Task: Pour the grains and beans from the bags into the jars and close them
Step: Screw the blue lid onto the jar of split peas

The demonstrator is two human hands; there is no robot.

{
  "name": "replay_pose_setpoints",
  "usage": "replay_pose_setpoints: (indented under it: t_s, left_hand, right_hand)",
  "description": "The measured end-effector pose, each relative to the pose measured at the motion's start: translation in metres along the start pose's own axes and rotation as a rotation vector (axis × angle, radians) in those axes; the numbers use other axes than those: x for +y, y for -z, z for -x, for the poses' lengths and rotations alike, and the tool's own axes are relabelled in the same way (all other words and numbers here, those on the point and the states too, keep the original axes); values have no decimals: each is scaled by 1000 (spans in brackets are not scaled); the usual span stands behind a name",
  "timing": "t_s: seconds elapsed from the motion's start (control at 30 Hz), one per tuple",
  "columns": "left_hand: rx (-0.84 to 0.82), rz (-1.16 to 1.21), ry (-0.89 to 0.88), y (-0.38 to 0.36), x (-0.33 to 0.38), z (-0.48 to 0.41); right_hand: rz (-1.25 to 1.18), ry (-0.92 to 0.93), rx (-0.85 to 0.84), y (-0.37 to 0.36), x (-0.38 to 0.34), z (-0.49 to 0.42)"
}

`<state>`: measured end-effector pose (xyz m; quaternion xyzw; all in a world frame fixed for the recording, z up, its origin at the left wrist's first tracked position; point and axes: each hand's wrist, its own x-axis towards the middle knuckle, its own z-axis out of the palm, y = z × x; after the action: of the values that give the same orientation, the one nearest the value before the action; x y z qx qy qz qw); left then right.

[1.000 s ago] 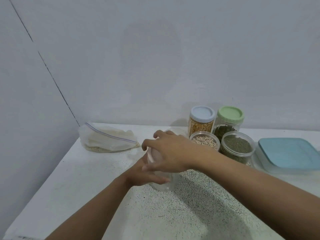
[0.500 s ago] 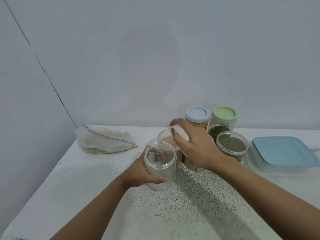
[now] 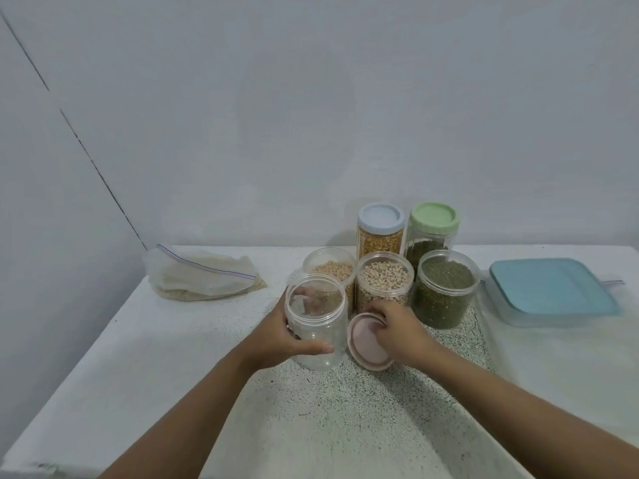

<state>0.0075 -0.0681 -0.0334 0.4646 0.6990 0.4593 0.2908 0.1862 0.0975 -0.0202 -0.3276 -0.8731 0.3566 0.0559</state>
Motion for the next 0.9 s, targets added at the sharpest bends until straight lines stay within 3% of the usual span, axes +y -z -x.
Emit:
replay_pose_setpoints:
  t_s: [0.13, 0.43, 0.53, 0.7, 0.77, 0.9]
  left_hand:
    - [3, 35, 26, -4, 3, 5]
    - [-116, 21, 119, 5, 13, 6]
    - [-157, -28, 151, 11, 16, 6]
    - [-209, -92, 232, 32, 23, 12]
    - [-202, -106, 233, 36, 26, 14]
    - [-204, -160, 241, 31, 26, 19]
  right_hand:
    - [112, 36, 52, -15, 20, 4]
    - [649, 193, 40, -11, 24, 12]
    - [646, 195, 72, -8, 21, 17]
    - [582, 311, 327, 8, 2, 14]
    - [552, 303, 280, 15, -7, 10]
    - [576, 188, -30, 7, -7, 13]
